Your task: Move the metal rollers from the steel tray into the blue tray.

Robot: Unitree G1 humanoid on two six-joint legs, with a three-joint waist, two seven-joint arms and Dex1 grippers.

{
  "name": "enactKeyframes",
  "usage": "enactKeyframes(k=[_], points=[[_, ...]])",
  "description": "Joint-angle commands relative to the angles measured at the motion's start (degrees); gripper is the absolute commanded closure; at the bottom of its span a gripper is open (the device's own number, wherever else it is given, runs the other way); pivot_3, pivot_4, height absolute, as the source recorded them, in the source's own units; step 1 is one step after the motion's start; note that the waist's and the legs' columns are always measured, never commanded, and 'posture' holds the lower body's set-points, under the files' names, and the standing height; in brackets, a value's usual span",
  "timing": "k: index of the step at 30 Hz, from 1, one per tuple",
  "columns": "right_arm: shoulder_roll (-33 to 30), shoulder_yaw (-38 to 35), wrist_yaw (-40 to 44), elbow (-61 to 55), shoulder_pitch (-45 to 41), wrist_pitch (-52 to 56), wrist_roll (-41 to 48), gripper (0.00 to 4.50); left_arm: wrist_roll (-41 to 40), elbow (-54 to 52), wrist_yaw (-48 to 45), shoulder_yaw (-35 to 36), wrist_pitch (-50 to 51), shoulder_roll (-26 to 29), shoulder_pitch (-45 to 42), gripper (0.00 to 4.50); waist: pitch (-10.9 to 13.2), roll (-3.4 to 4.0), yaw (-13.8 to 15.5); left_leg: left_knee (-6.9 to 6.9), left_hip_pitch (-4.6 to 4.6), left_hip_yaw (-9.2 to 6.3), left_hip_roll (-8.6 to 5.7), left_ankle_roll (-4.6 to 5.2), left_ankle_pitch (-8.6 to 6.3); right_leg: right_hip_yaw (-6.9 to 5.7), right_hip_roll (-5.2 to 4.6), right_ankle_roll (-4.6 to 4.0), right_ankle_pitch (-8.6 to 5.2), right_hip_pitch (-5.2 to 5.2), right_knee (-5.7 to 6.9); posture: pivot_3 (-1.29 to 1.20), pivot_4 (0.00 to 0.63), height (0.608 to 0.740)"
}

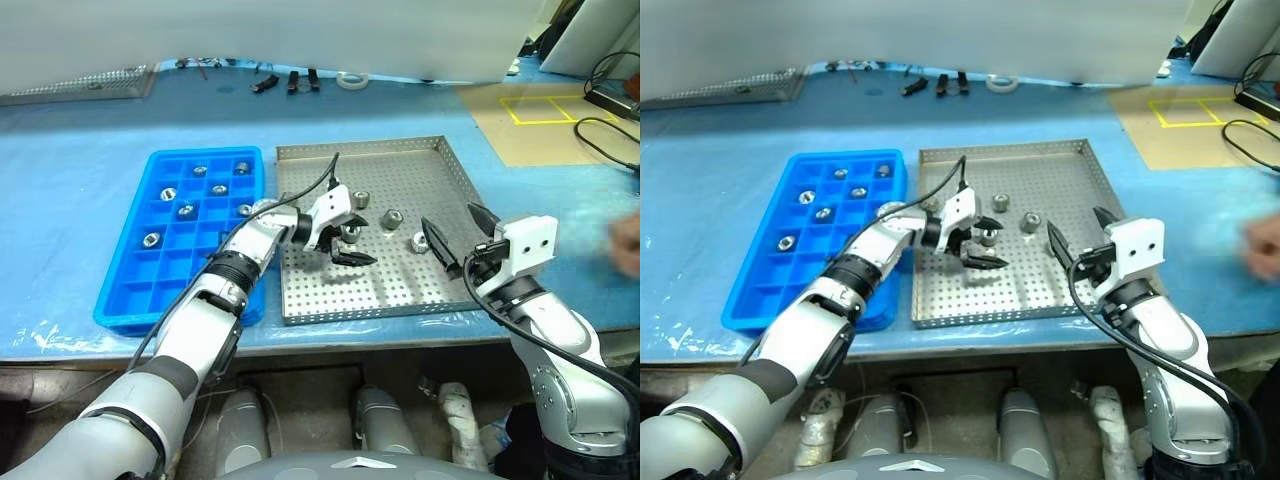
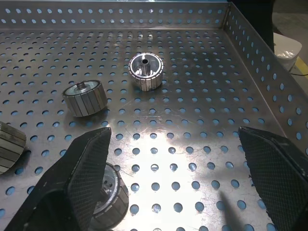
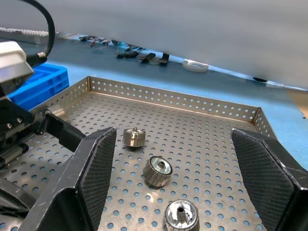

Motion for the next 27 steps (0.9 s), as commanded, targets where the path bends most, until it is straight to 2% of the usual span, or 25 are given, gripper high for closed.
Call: enactKeyframes(k=[1, 3, 8, 13, 18, 22, 27], points=[[-0.3, 0.1, 0.26, -0.55, -1.05, -1.78, -0.38, 0.48, -1.31, -2.46, 0.41, 1.67, 0.33, 0.53, -0.34, 0.05, 0.0, 0.0, 0.06, 0.0, 0.0, 0.0, 0.0, 0.0, 0.0, 0.0, 0.0, 0.0, 0.0, 0.0, 0.0, -0.37, 0.15, 0.74], [-0.27, 0.34, 0.4, -0.13, -1.29, -2.03, -0.51, 0.48, -1.32, -1.33, 3.49, 3.31, -0.49, 1.15, -1.69, 0.05, 0.0, 0.0, 0.07, 0.0, 0.01, 0.0, 0.0, 0.0, 0.0, 0.0, 0.0, 0.0, 0.0, 0.0, 0.0, -0.36, 0.15, 0.74], [0.01, 1.36, 0.64, 1.05, -2.15, -2.62, -1.07, 0.48, 0.47, 6.99, 19.54, 8.27, -3.96, 2.49, -8.57, 0.05, 0.0, 0.0, 0.22, 0.01, 0.0, 0.0, 0.0, -0.01, 0.0, -0.01, 0.0, 0.0, 0.0, 0.0, 0.02, -0.34, 0.15, 0.74], [0.05, 2.45, 0.98, 2.42, -3.62, -2.92, -1.45, 0.48, 9.19, 17.17, 30.1, 4.37, -7.03, 6.88, -16.1, 0.05, 0.01, 0.0, 0.25, -0.02, 0.01, -0.01, -0.02, -0.01, 0.0, -0.03, 0.0, 0.02, 0.0, 0.01, -0.01, -0.32, 0.15, 0.74], [0.14, 2.98, 1.06, 3.32, -4.18, -3.4, -1.73, 0.48, 14.83, 22.92, 27.8, 0.87, -6.55, 10.56, -22.05, 0.05, 0.02, -0.03, 0.6, -0.07, -0.02, -0.03, -0.04, 0.0, 0.0, -0.05, 0.0, 0.04, -0.02, 0.01, -0.07, -0.32, 0.15, 0.74], [1.01, 3.85, 0.37, 3.5, -3.72, -4.07, -2.47, 0.48, 13.81, 23.62, 20.25, 1.84, -9.4, 9.77, -23.13, 0.05, 0.02, -0.02, 1.74, -0.07, -0.03, -0.02, -0.04, 0.0, -0.01, -0.05, -0.01, 0.04, -0.02, 0.01, -0.07, -0.33, 0.15, 0.74], [2.27, 4.17, -0.93, 2.18, -2.45, -4.17, -3.42, 0.48, 15.78, 24.3, 20.41, 1.08, -9.41, 9.81, -22.85, 0.05, 0.02, -0.03, 2.09, -0.04, 0.0, -0.02, -0.04, 0.0, -0.01, -0.05, -0.03, 0.03, -0.02, 0.06, -0.04, -0.37, 0.15, 0.74]])
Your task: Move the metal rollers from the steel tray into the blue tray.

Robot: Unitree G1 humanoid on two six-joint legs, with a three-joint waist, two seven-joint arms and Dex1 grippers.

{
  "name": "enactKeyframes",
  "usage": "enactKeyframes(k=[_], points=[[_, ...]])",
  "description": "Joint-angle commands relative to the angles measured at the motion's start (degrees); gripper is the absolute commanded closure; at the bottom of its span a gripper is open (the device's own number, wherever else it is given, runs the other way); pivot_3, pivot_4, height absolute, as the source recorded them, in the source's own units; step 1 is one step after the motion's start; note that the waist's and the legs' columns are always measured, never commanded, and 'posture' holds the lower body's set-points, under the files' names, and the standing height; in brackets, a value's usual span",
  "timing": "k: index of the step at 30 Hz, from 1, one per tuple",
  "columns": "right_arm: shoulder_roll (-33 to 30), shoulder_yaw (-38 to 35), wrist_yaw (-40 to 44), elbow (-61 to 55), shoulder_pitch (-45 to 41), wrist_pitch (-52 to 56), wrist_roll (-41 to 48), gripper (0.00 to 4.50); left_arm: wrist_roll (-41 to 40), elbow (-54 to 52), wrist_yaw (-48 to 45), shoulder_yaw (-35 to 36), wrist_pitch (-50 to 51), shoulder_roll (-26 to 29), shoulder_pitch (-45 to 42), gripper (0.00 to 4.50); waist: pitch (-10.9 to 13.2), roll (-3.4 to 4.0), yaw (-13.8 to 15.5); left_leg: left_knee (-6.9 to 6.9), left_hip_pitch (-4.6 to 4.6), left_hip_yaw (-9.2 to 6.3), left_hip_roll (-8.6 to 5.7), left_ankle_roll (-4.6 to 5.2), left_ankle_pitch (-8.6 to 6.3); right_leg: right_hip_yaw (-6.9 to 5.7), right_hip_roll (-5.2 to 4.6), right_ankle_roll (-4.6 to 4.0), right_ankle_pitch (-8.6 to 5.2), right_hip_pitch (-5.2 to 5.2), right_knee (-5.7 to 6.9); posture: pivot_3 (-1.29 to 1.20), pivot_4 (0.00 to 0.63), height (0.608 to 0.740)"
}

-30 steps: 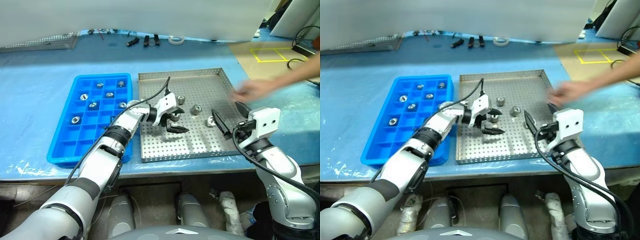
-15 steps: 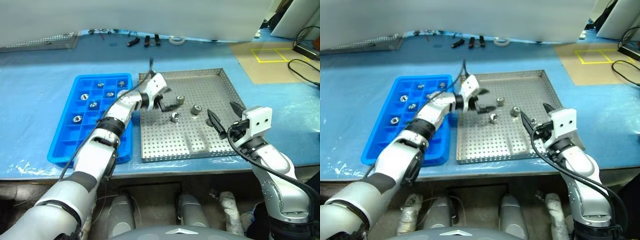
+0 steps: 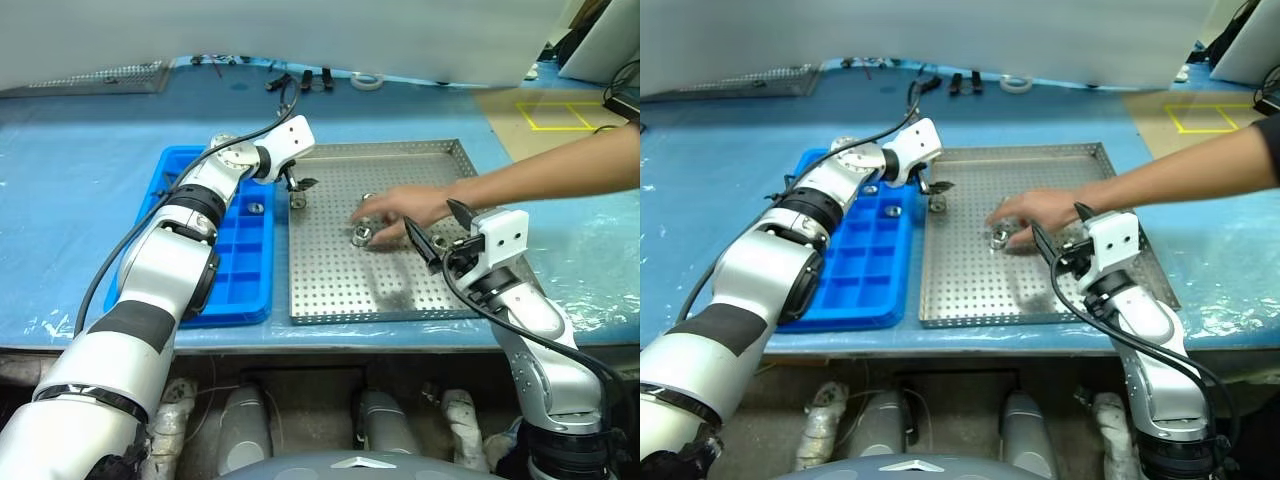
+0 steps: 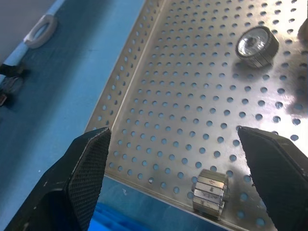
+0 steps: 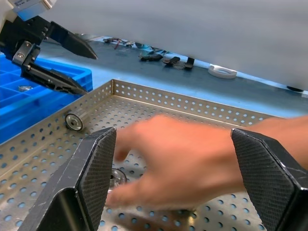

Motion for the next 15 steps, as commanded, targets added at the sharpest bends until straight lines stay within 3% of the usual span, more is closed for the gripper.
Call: enactKeyframes(k=[1, 11, 15], points=[[0.44, -0.94, -1.04, -2.49, 1.26, -1.37, -0.45, 0.48, 0.22, -0.35, -0.6, 0.65, -0.31, 0.21, -1.61, 0.05, 0.0, 0.0, -0.02, 0.0, 0.0, 0.0, 0.0, 0.0, 0.0, 0.0, 0.0, 0.0, 0.0, 0.0, 0.0, -0.37, 0.15, 0.74], [0.46, -1.11, -1.86, -2.8, 1.76, -1.6, -0.74, 0.48, 4.48, 0.57, -1.58, -2.05, -0.27, 1.09, -0.53, 0.05, 0.01, -0.01, -0.54, -0.02, 0.01, 0.0, 0.01, 0.0, 0.0, -0.01, 0.01, 0.0, 0.0, 0.0, -0.01, -0.38, 0.15, 0.74], [0.38, -0.98, -1.99, -3.11, 2.13, -1.51, -0.9, 0.48, -2.2, -2.14, -16.14, 2.2, -5.8, -0.64, 0.96, 0.05, 0.01, -0.01, -0.45, -0.04, 0.01, 0.0, 0.0, 0.0, 0.0, -0.01, 0.0, 0.0, 0.0, 0.0, -0.04, -0.38, 0.15, 0.74]])
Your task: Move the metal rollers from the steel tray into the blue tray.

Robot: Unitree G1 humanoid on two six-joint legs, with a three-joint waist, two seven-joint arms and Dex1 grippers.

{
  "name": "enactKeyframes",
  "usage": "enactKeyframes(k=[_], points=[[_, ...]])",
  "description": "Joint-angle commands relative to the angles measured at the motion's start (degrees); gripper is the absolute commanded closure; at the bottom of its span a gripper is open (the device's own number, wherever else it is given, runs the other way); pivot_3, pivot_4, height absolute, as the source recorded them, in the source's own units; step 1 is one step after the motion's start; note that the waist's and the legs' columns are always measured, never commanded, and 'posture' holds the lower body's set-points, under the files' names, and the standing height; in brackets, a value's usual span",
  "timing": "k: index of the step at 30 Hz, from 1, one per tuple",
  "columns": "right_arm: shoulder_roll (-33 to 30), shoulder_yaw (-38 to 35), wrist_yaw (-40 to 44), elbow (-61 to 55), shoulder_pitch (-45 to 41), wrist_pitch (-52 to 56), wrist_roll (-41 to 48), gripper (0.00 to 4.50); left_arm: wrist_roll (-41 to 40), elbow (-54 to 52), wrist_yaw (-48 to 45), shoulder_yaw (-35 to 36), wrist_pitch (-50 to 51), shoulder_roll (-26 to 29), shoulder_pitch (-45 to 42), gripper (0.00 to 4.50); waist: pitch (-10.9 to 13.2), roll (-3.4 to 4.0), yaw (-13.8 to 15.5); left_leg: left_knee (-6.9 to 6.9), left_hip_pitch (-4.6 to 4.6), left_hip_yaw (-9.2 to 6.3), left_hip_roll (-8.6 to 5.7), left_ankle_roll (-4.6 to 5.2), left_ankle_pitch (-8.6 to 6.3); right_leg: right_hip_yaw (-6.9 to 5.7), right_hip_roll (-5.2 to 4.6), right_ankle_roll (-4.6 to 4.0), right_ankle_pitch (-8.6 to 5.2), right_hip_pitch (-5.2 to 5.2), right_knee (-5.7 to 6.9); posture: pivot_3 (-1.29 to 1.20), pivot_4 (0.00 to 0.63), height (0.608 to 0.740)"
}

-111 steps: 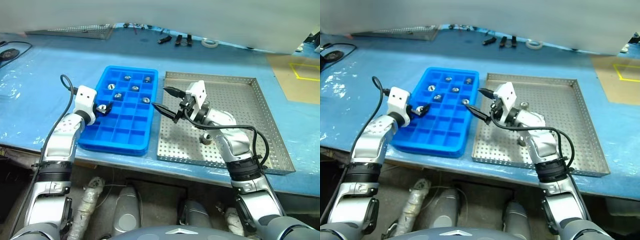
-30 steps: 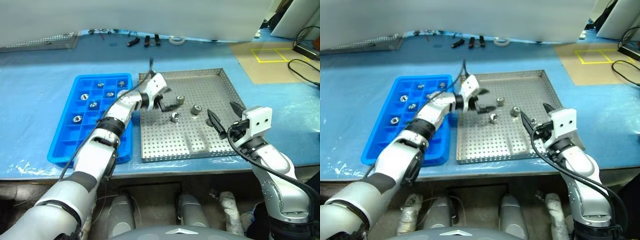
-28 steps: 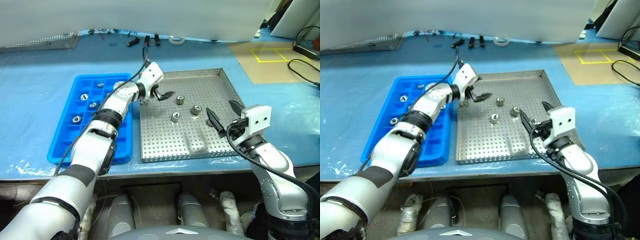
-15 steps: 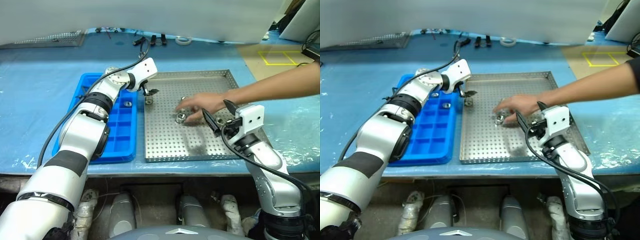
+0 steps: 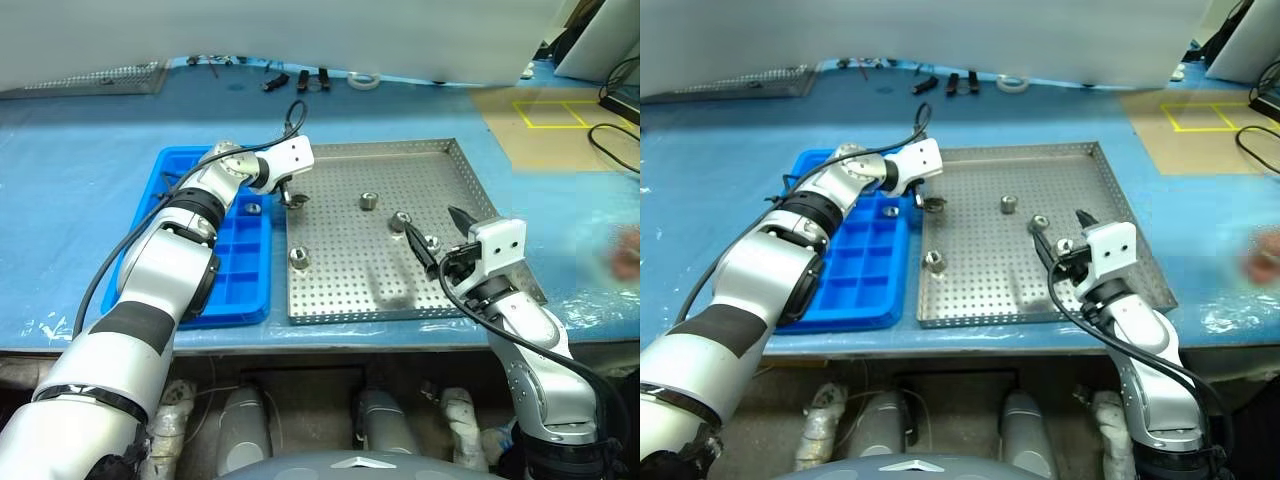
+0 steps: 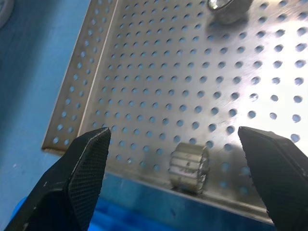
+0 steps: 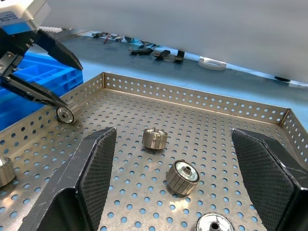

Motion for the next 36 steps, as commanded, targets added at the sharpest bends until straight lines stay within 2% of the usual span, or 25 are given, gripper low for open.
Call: enactKeyframes(k=[1, 5, 8, 9, 15, 21, 28, 36], points=[[-0.13, -0.96, -0.26, -2.41, 0.05, -0.87, -0.05, 0.48, -7.17, -4.27, -15.23, 4.14, -6.28, -0.87, 1.03, 0.05, 0.0, 0.0, 0.02, 0.0, 0.0, 0.0, 0.0, 0.0, 0.0, 0.0, 0.0, 0.0, 0.0, 0.0, 0.0, -0.38, 0.15, 0.74], [-0.06, -0.87, -0.49, -2.81, 0.42, -0.69, -0.25, 0.48, -13.56, -7.5, -32.33, 7.13, -4.75, 0.08, 3.38, 0.05, 0.0, 0.0, -0.03, -0.06, 0.03, 0.02, 0.0, 0.0, 0.0, 0.02, 0.0, -0.02, 0.0, 0.0, -0.02, -0.39, 0.15, 0.74], [0.19, -0.44, -0.71, -2.9, 0.85, -0.83, -0.58, 0.48, -14.58, -8.98, -37.63, 6.81, -3.09, 1.63, 4.63, 0.05, 0.01, 0.0, -0.28, -0.08, 0.13, 0.06, 0.03, -0.01, 0.01, 0.06, 0.02, -0.03, 0.0, 0.0, 0.03, -0.39, 0.15, 0.74], [0.31, -0.17, -0.71, -2.88, 0.99, -0.84, -0.62, 0.48, -14.33, -9.7, -38.56, 3.91, -2.88, 3.06, 5.25, 0.05, 0.0, 0.0, -0.3, -0.08, 0.15, 0.06, 0.03, -0.01, 0.01, 0.07, 0.02, -0.03, -0.01, 0.0, 0.04, -0.39, 0.15, 0.74], [0.92, 0.66, -0.66, -1.7, 0.39, -1.37, -1.14, 0.48, -10.18, -12.46, -39.32, -4.92, 1.48, 7.13, 4.82, 0.05, 0.01, 0.0, -0.13, -0.11, 0.24, 0.1, 0.02, -0.02, 0.01, 0.15, 0.02, -0.02, -0.01, 0.01, 0.07, -0.37, 0.15, 0.74], [2.44, 1.81, -1.3, -0.48, -0.26, -2.32, -2.42, 0.48, -9.68, -15.82, -39.32, -6.95, 8.82, 4.7, 5.43, 0.05, 0.01, 0.0, 0.44, -0.11, 0.23, 0.1, 0.0, -0.02, 0.01, 0.14, 0.0, -0.02, -0.01, 0.04, 0.05, -0.38, 0.15, 0.74], [4.15, 2.4, -2.55, -1.06, 1.58, -3.17, -3.59, 0.48, -6.26, -18.63, -39.31, -10.58, 16.46, 2.92, 6.41, 0.05, 0.01, 0.0, -0.37, -0.12, 0.24, 0.1, 0.01, -0.02, 0.01, 0.15, 0.02, -0.02, -0.01, 0.03, 0.05, -0.41, 0.15, 0.74], [5.73, 2.83, -3.94, -1.74, 3.69, -4.15, -4.57, 0.48, 0.33, -17.41, -33.95, -14.54, 16.33, 2.74, 8.29, 0.05, 0.0, 0.01, -0.57, -0.12, 0.35, 0.11, 0.0, -0.02, 0.01, 0.19, 0.02, -0.02, -0.01, 0.08, 0.04, -0.44, 0.15, 0.74]])
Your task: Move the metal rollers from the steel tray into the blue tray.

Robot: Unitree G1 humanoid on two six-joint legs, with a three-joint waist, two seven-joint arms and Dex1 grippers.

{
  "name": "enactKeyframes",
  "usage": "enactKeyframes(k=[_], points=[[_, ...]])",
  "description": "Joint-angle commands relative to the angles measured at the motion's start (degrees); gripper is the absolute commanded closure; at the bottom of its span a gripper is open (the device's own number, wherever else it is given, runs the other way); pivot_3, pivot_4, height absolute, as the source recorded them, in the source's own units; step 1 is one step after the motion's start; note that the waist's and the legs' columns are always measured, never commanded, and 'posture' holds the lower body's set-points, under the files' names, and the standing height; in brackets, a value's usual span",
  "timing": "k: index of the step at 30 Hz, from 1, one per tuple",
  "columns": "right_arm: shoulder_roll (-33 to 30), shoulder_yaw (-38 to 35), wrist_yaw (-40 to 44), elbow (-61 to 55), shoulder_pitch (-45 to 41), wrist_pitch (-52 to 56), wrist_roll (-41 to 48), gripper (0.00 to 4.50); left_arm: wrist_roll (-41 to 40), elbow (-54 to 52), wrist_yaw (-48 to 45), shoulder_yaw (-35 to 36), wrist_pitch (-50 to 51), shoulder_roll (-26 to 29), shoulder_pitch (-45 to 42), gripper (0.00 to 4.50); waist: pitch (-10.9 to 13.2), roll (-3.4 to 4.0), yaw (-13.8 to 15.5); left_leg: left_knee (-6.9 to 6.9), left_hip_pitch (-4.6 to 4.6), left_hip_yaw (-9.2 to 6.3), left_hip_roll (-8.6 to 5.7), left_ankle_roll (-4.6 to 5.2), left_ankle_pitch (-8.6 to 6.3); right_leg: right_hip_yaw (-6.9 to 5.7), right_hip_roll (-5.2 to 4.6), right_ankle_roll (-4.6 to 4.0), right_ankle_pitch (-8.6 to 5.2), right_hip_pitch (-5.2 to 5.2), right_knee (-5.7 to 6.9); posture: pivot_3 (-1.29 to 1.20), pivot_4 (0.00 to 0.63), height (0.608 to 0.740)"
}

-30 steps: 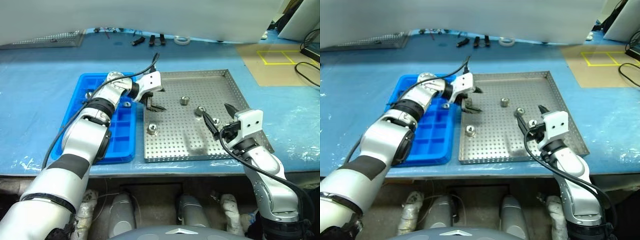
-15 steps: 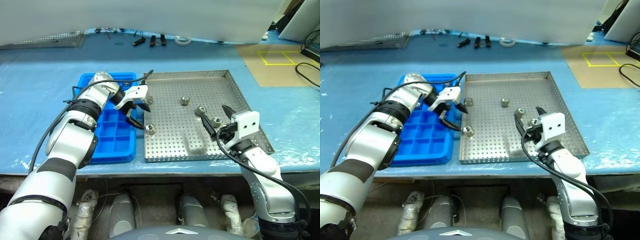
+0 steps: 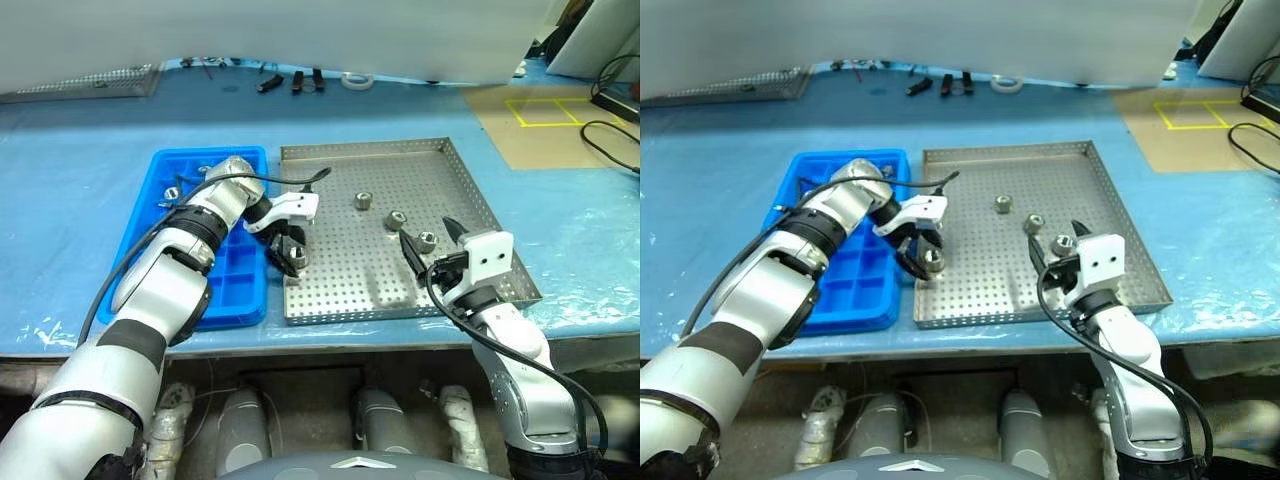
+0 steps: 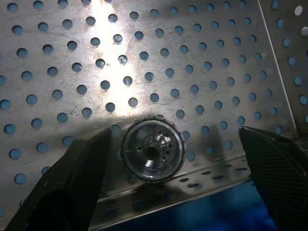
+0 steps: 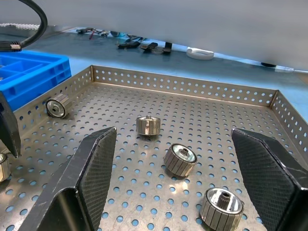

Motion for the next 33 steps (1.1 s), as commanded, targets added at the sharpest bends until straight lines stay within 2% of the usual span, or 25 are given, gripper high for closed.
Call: enactKeyframes(k=[1, 7, 15, 16, 18, 25, 28, 33], points=[[0.47, 0.0, -0.74, -2.35, 0.68, -1.69, -0.56, 0.48, 3.23, 0.27, 2.84, -1.93, 0.17, 0.08, 0.64, 0.05, 0.0, 0.0, -0.1, 0.0, 0.02, 0.0, 0.01, 0.0, 0.0, 0.0, 0.0, 0.0, 0.0, 0.01, 0.0, -0.44, 0.15, 0.74], [0.69, -0.5, -1.16, -2.89, 1.67, -1.86, -0.71, 0.48, 4.67, 0.37, 4.22, -3.05, -0.05, -0.03, 2.03, 0.05, -0.01, 0.0, -1.59, 0.0, 0.09, 0.0, 0.0, -0.01, 0.0, 0.07, 0.03, 0.01, -0.01, 0.04, 0.01, -0.46, 0.15, 0.74], [1.09, -0.29, -1.49, -3.03, 2.41, -2.0, -0.83, 0.48, 9.24, 2.69, 8.98, -5.89, -5.71, 3.1, 3.11, 0.05, -0.03, 0.01, -2.45, -0.07, 0.35, 0.0, -0.03, -0.02, -0.01, 0.32, 0.17, 0.06, -0.03, 0.08, 0.03, -0.45, 0.15, 0.74], [1.06, -0.3, -1.46, -2.82, 2.31, -2.06, -0.79, 0.48, 9.34, 2.75, 8.82, -5.89, -6.25, 3.51, 3.12, 0.22, -0.03, 0.01, -2.76, -0.08, 0.45, 0.0, -0.06, -0.02, -0.01, 0.45, 0.21, 0.37, -0.21, 0.09, 0.05, -0.45, 0.15, 0.74], [1.04, -0.19, -1.45, -2.55, 2.03, -2.05, -0.79, 0.48, 9.54, 2.87, 8.38, -5.94, -7.55, 4.41, 2.95, 0.58, -0.02, 0.0, -3.26, -0.09, 0.55, -0.03, -0.11, -0.03, -0.01, 0.61, 0.24, 0.43, -0.24, 0.07, 0.07, -0.44, 0.15, 0.74], [0.79, 0.01, -0.9, -0.56, 0.29, -2.23, -0.73, 0.48, 10.56, 4.08, 8.68, -5.66, -10.16, 6.18, 1.73, 2.73, -0.03, -0.05, -4.32, -0.1, 0.55, -0.07, -0.3, -0.06, -0.11, 0.88, 0.27, 0.43, -0.23, -0.08, 0.06, -0.42, 0.15, 0.74], [0.84, 0.32, -0.7, 0.02, -0.54, -2.23, -0.79, 0.48, 10.47, 3.82, 7.32, -5.52, -11.32, 7.15, 1.79, 2.73, -0.03, -0.04, -4.32, -0.11, 0.56, -0.07, -0.29, -0.1, -0.19, 0.86, 0.27, 0.12, -0.05, -0.07, 0.06, -0.4, 0.15, 0.74], [0.79, 0.65, -0.21, 1.3, -1.9, -2.49, -0.84, 0.48, 9.87, 3.03, 6.03, -4.88, -11.96, 8.21, 2.4, 2.79, -0.03, -0.05, -4.51, -0.12, 0.56, -0.07, -0.23, -0.16, -0.23, 0.92, 0.27, 0.06, -0.01, -0.13, 0.05, -0.38, 0.15, 0.74]])
